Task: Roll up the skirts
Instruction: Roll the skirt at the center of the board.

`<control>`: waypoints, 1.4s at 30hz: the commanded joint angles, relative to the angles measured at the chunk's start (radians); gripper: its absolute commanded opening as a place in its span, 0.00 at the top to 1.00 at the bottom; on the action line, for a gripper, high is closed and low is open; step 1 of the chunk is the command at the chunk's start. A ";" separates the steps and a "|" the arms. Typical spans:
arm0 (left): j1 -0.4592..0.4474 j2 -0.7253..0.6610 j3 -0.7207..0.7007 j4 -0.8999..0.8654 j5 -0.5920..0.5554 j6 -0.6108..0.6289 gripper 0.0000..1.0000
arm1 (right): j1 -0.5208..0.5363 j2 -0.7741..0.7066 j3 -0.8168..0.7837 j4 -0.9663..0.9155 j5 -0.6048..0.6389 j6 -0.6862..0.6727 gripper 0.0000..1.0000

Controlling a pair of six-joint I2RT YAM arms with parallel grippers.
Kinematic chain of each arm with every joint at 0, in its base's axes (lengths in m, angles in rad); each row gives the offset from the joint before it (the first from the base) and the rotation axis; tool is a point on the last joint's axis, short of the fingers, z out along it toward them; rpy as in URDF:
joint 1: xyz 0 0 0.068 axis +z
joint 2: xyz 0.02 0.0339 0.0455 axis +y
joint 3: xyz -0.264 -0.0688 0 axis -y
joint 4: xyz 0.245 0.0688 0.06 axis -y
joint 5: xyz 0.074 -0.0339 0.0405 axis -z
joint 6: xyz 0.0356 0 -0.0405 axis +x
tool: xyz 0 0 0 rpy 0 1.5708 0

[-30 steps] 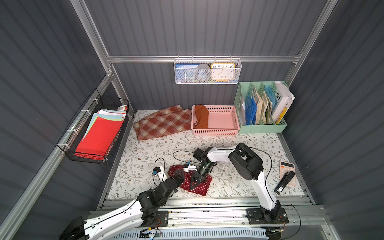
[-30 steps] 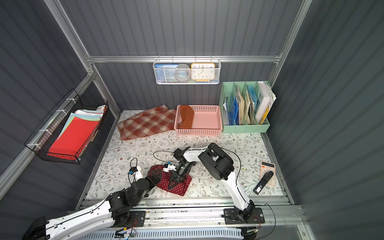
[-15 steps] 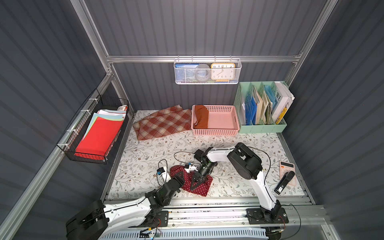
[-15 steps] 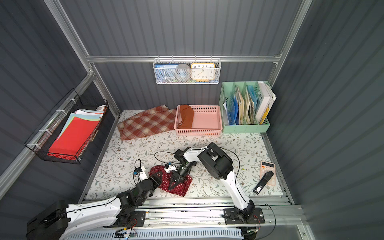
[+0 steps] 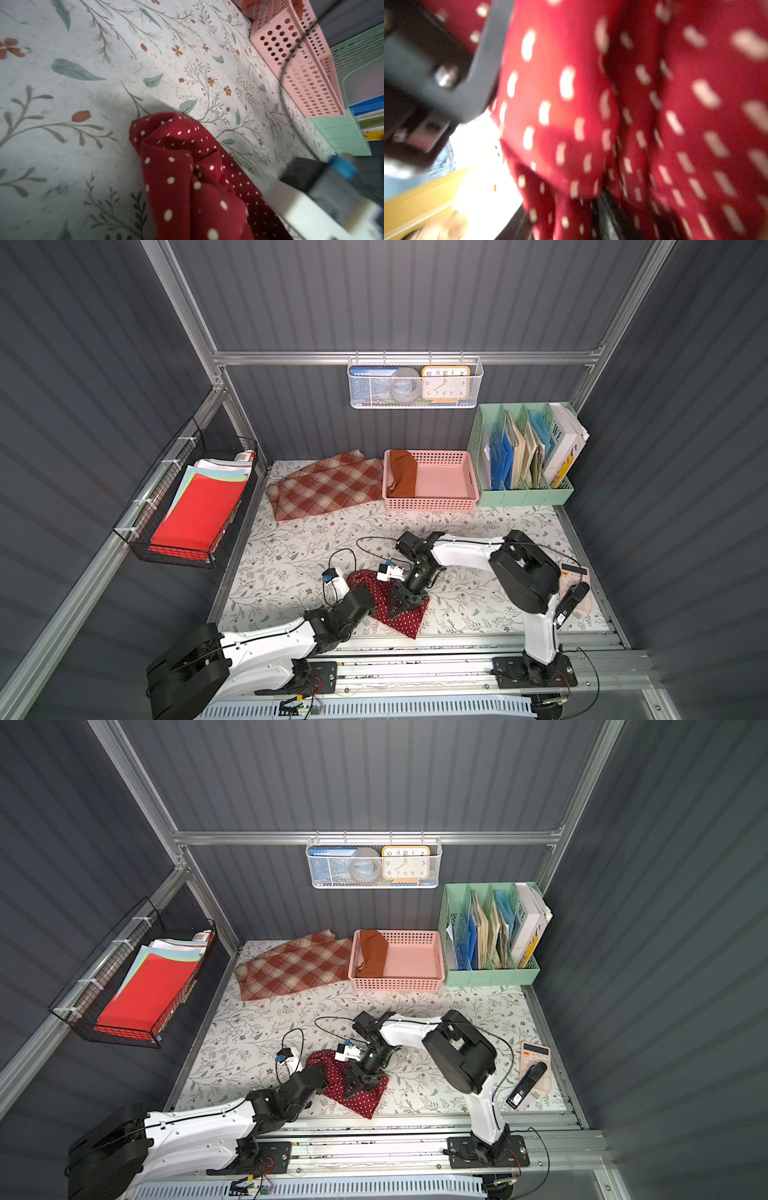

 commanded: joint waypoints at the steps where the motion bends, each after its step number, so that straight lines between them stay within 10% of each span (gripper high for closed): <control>1: -0.002 0.034 0.026 -0.157 -0.019 -0.027 1.00 | 0.003 -0.111 -0.069 0.013 0.230 0.114 0.48; 9: -0.003 0.045 0.074 -0.237 0.003 -0.020 1.00 | 0.080 -0.503 -0.179 -0.025 0.752 0.277 0.46; 17: -0.003 0.090 0.107 -0.247 0.028 -0.006 1.00 | 0.628 -0.678 -0.236 -0.085 1.463 0.336 0.54; 22: -0.001 0.090 0.107 -0.254 0.042 -0.011 1.00 | 0.885 -0.464 -0.185 -0.151 1.817 0.355 0.35; 27: -0.002 0.083 0.109 -0.259 0.048 -0.008 1.00 | 0.981 -0.188 -0.073 -0.217 1.947 0.372 0.14; 42: -0.001 0.102 0.134 -0.251 0.069 -0.023 1.00 | 0.783 -0.054 -0.150 0.273 1.791 -0.003 0.12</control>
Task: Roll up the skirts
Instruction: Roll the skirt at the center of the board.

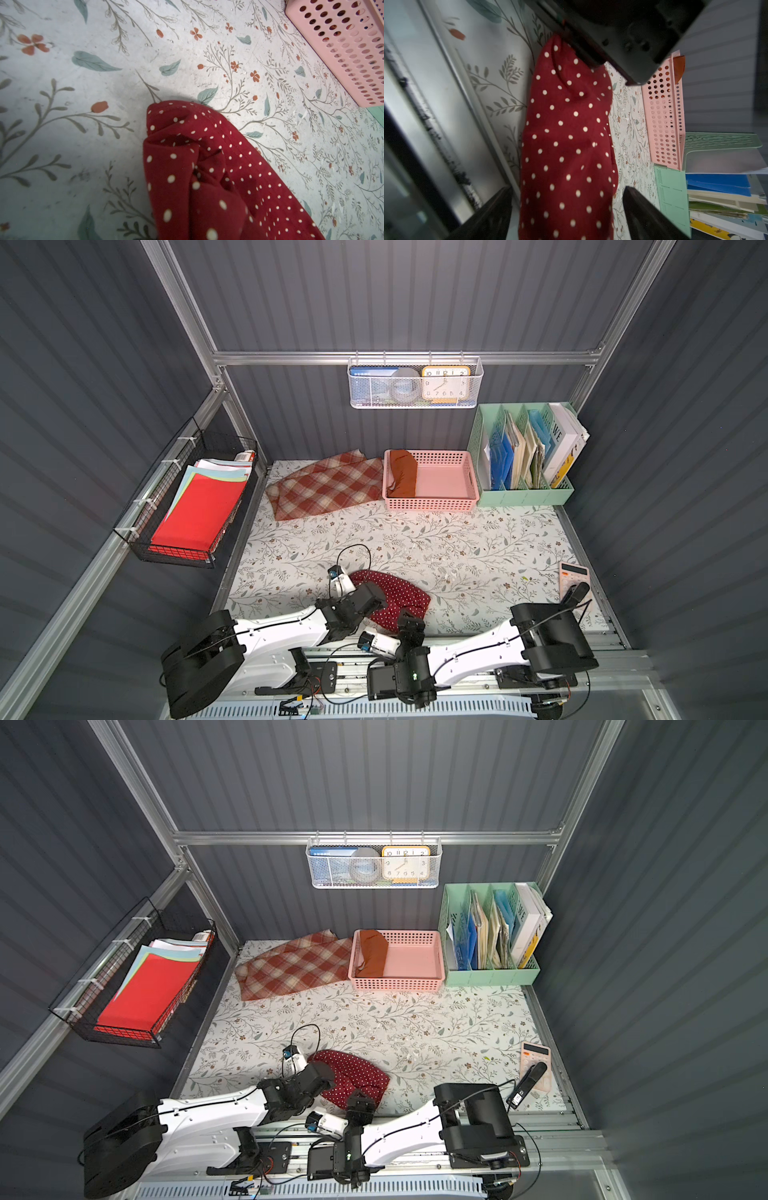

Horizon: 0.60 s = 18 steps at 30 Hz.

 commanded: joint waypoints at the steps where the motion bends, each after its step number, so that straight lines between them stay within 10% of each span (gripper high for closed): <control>1: -0.002 0.005 0.004 -0.042 0.041 -0.008 1.00 | -0.042 0.056 0.015 0.096 -0.011 -0.078 0.12; 11: -0.002 -0.034 0.009 -0.070 0.046 -0.004 1.00 | -0.115 0.245 0.120 0.011 0.058 -0.078 0.20; 18: -0.002 -0.022 0.014 -0.049 0.070 0.015 1.00 | -0.125 0.296 0.122 0.101 0.092 -0.191 0.49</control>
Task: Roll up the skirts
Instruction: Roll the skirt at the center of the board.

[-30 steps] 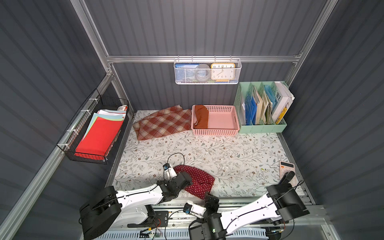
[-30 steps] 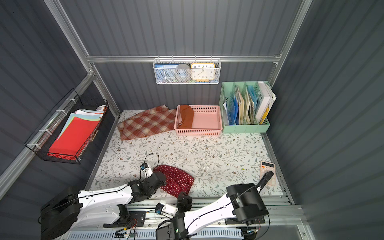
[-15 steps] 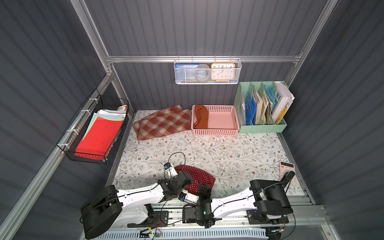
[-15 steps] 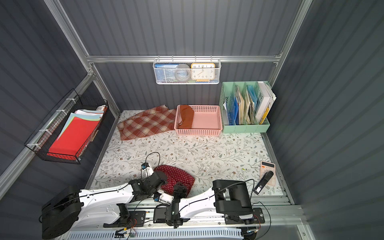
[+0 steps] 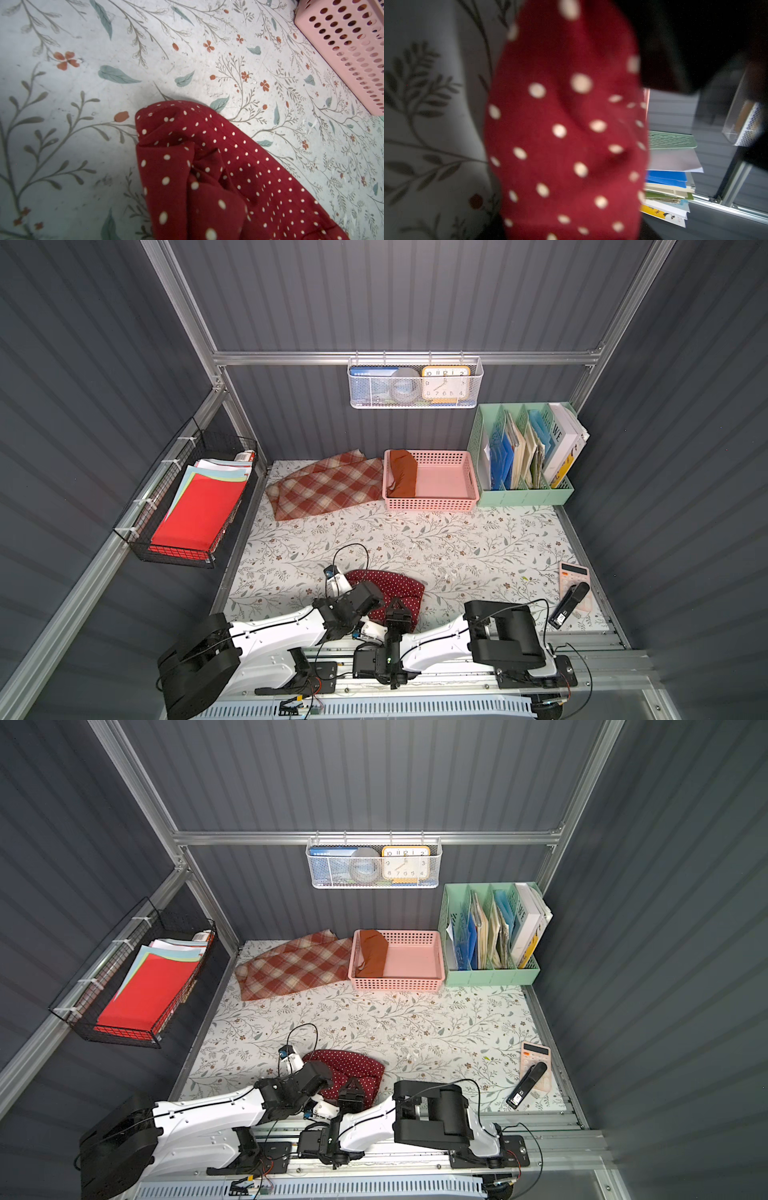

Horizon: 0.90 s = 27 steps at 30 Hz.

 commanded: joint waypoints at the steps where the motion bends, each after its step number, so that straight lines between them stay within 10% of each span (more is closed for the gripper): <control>1: -0.022 -0.003 0.014 -0.004 0.081 0.020 1.00 | -0.040 0.057 0.004 0.059 -0.103 -0.053 0.59; 9: -0.013 -0.071 0.001 -0.032 0.089 0.023 0.94 | -0.067 0.035 0.022 -0.069 -0.364 -0.014 0.89; 13: 0.001 -0.140 0.005 -0.115 0.056 0.014 0.21 | -0.110 0.007 0.026 -0.128 -0.573 -0.002 0.97; 15: 0.020 -0.195 0.025 -0.202 0.014 0.020 0.00 | -0.135 -0.014 0.026 -0.153 -0.685 0.002 1.00; 27: 0.085 -0.506 0.103 -0.534 -0.222 0.031 0.00 | -0.377 -0.062 0.060 -0.222 -1.532 -0.035 1.00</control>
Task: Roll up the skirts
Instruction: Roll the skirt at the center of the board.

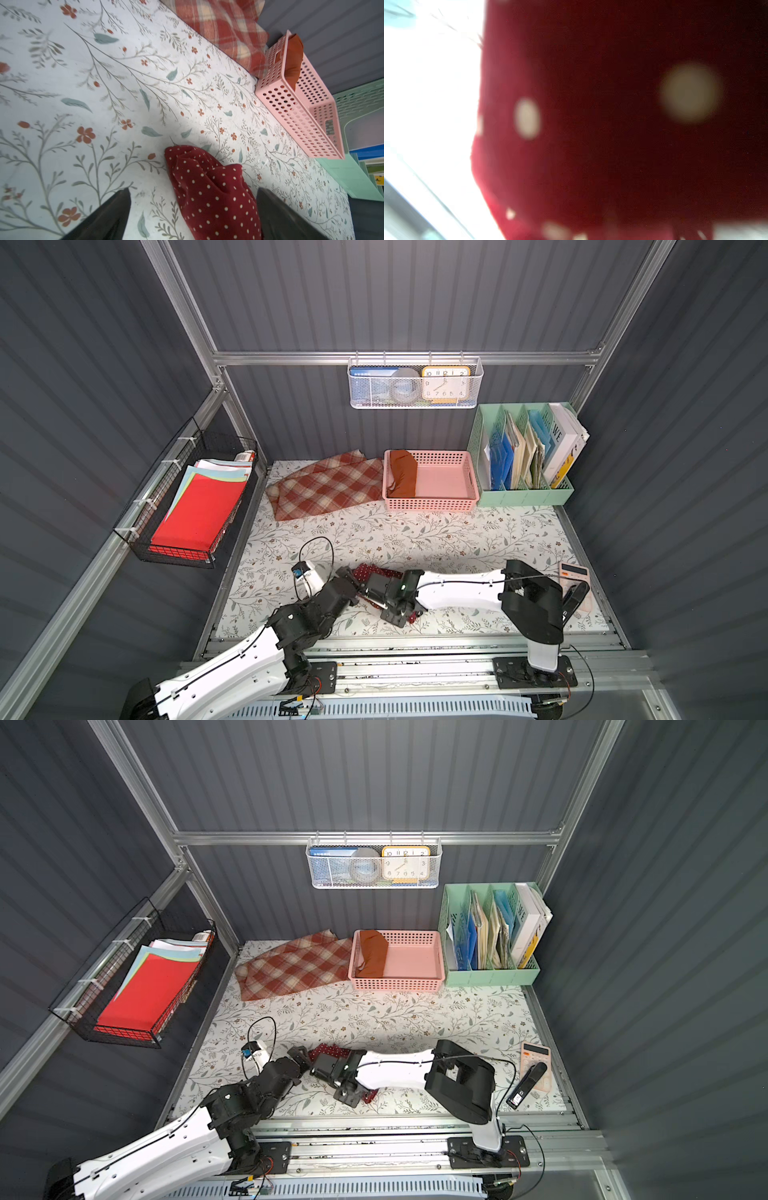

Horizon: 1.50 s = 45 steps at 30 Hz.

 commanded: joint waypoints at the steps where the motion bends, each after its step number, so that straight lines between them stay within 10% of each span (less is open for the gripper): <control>1: 0.005 -0.039 0.029 -0.168 -0.089 0.010 0.00 | -0.046 0.120 -0.023 -0.083 -0.596 0.002 1.00; 5: 0.004 -0.050 0.019 -0.135 -0.075 0.016 0.00 | -0.167 0.190 0.014 -0.038 -0.969 -0.012 1.00; 12: 0.004 0.020 -0.006 -0.042 0.006 0.023 0.00 | -0.312 0.312 -0.021 0.141 -1.222 0.094 1.00; 26: 0.001 -0.103 -0.310 0.388 0.161 -0.069 0.00 | -0.359 0.410 -0.015 0.131 -1.037 0.240 1.00; 36: -0.047 0.134 -0.414 0.782 0.253 -0.116 0.12 | -0.399 0.424 -0.045 0.234 -1.028 0.347 1.00; 39: -0.048 0.162 -0.403 0.780 0.309 -0.118 0.28 | -0.401 0.426 -0.049 0.244 -1.026 0.350 1.00; 45: -0.069 0.108 -0.384 0.596 0.400 -0.155 0.09 | -0.404 0.406 -0.075 0.273 -1.034 0.346 1.00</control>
